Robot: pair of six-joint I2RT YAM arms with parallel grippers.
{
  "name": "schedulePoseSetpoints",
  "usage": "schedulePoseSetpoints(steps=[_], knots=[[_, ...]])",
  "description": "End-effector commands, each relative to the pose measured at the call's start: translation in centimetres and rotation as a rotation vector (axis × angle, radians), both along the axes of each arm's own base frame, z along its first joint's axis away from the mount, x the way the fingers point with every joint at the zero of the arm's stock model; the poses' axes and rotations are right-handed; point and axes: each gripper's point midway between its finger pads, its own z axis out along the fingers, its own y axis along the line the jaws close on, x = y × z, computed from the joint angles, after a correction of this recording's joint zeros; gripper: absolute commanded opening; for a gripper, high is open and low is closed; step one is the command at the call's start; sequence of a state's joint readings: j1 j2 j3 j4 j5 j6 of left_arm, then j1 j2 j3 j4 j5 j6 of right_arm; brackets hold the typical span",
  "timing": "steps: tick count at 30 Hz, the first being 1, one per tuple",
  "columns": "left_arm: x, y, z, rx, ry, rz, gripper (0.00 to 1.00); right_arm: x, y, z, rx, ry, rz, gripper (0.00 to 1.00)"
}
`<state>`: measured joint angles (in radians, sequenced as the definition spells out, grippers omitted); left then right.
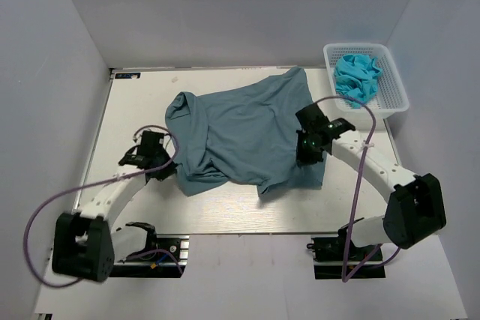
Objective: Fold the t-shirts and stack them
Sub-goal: Flatten out the tshirt
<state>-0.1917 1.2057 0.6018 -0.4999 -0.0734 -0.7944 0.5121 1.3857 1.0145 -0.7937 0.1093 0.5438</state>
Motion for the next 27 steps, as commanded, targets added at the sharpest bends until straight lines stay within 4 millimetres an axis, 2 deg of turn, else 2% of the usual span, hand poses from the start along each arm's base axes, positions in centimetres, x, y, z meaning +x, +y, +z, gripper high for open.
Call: schedulePoseSetpoints(steps=[1,2,4,5,7,8,9,10,11,12,14,16,17,18,19,20,21,22,24,27], knots=[[1.6,0.6,8.4,0.026,-0.237,-0.027,0.00,4.0,-1.1,6.7,-0.020,-0.233,-0.038,0.00],[1.9,0.8,11.4,0.028,-0.298,-0.015,0.00,4.9,-1.5,9.1,-0.014,-0.290,-0.056,0.00],[2.2,1.7,16.7,0.046,-0.437,0.016,0.00,5.7,-2.7,11.4,-0.052,-0.362,-0.089,0.00],[1.8,1.9,17.6,0.053,-0.442,0.023,0.00,6.6,-3.5,14.2,-0.055,-0.442,-0.126,0.00],[2.2,2.1,20.9,0.052,-0.518,0.026,0.00,7.4,-5.2,17.7,-0.087,-0.549,-0.175,0.00],[2.1,2.1,21.4,0.052,-0.523,0.026,0.00,7.5,-6.3,20.2,-0.099,-0.624,-0.212,0.00],[2.2,2.1,22.3,0.056,-0.546,0.019,0.00,7.6,-6.9,21.0,-0.119,-0.649,-0.210,0.00],[2.3,2.1,23.0,0.061,-0.561,0.013,0.00,7.8,-7.2,22.9,-0.105,-0.700,-0.225,0.00],[2.6,2.1,24.1,0.054,-0.592,0.015,0.00,7.9,-8.5,25.2,-0.130,-0.769,-0.278,0.00],[2.8,2.0,26.1,0.051,-0.644,0.014,0.00,8.0,-9.0,27.1,-0.135,-0.816,-0.295,0.00],[3.5,2.0,27.2,0.059,-0.687,0.003,0.00,8.0,-9.9,30.3,-0.126,-0.906,-0.341,0.00],[4.0,1.2,26.6,0.047,-0.658,-0.036,0.00,7.7,-9.5,31.6,-0.074,-0.955,-0.318,0.00],[4.3,0.7,25.6,0.041,-0.618,-0.066,0.06,7.7,-9.1,31.5,-0.061,-0.958,-0.303,0.00],[4.6,-0.8,22.7,0.002,-0.516,-0.139,0.12,7.9,-8.4,30.1,-0.043,-0.931,-0.271,0.00],[4.6,-1.6,21.1,-0.024,-0.465,-0.171,0.23,7.9,-8.3,29.4,-0.042,-0.920,-0.265,0.00],[4.2,-3.6,19.7,-0.089,-0.420,-0.258,0.23,7.9,-8.3,27.7,-0.058,-0.884,-0.266,0.00],[4.1,-4.3,17.1,-0.119,-0.372,-0.286,0.23,7.8,-8.3,27.3,-0.056,-0.876,-0.265,0.00],[4.1,-4.9,15.2,-0.140,-0.336,-0.305,0.27,7.9,-8.2,26.4,-0.063,-0.856,-0.268,0.00],[3.6,-6.1,12.7,-0.200,-0.317,-0.352,0.33,8.0,-8.2,25.6,-0.061,-0.849,-0.269,0.00],[3.4,-7.3,10.6,-0.237,-0.310,-0.413,0.49,8.2,-8.1,23.5,-0.079,-0.804,-0.271,0.00]])
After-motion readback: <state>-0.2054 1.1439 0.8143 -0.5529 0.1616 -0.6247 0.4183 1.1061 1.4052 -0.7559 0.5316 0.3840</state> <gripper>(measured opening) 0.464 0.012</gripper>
